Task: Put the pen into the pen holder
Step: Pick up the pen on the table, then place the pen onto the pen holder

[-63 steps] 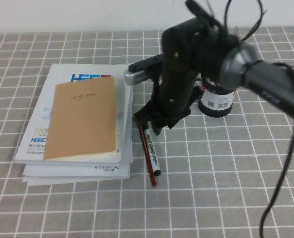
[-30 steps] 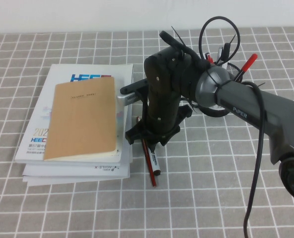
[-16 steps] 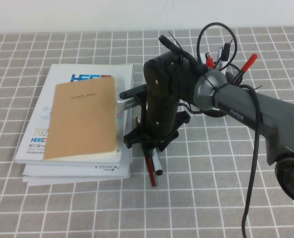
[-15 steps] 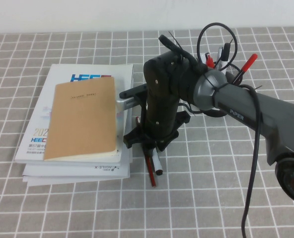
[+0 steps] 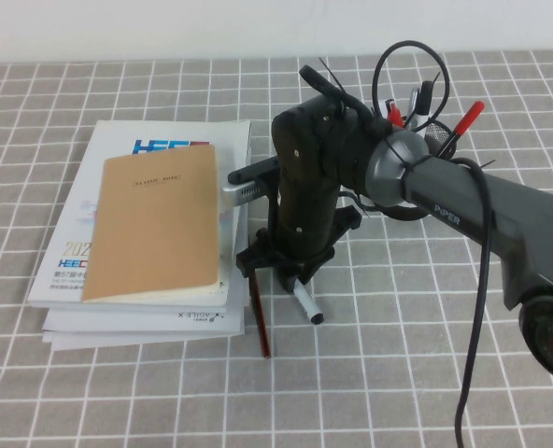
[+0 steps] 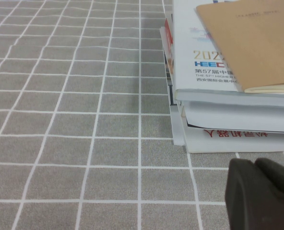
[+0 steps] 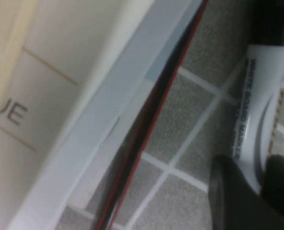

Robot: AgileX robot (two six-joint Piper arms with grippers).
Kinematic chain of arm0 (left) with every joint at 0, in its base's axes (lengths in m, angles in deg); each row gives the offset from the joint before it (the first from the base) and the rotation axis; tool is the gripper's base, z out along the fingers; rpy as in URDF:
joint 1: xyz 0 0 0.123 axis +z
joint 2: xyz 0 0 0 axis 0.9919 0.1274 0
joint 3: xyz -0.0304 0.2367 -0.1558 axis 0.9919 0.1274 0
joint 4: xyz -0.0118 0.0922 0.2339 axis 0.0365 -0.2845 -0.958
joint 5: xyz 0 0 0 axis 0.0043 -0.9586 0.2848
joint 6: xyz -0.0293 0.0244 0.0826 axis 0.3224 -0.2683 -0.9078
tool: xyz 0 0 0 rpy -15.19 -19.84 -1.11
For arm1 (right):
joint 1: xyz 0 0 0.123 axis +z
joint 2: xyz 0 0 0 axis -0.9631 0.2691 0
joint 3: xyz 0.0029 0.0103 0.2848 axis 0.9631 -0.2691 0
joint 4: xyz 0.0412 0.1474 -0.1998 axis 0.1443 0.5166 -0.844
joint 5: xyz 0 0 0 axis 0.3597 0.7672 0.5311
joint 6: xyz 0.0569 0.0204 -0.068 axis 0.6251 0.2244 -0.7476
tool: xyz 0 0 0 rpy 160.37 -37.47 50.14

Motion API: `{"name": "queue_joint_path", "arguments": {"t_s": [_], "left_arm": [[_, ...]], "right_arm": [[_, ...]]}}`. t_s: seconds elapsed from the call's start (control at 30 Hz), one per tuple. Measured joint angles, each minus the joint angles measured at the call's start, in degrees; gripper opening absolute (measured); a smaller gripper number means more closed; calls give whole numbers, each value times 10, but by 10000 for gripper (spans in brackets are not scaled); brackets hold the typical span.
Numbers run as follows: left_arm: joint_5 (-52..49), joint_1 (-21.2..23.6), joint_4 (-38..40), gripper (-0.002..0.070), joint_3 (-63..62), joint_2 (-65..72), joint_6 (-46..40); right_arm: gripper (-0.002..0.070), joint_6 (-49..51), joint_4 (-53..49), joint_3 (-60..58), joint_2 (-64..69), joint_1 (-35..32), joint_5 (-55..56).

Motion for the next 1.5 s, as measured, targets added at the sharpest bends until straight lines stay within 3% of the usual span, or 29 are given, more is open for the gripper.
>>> {"name": "queue_joint_path", "arguments": {"t_s": [0.27,0.4,0.6,0.83,1.2,1.5], "left_arm": [[0,0,0,-5,0,0,0],[0,0,0,-5,0,0,0],[0,0,0,-5,0,0,0],[0,0,0,-5,0,0,0],[0,0,0,-5,0,0,0],[0,0,0,-5,0,0,0]], "right_arm": [[90,0,-1,-36,-76,0,9],[90,18,-1,-147,-163,0,98],[90,58,-26,-377,-317,0,337],[90,126,-112,-589,-449,-39,747],[90,14,-107,-617,-406,-144,1036],[90,3,-96,-618,-350,-183,1065]]}}
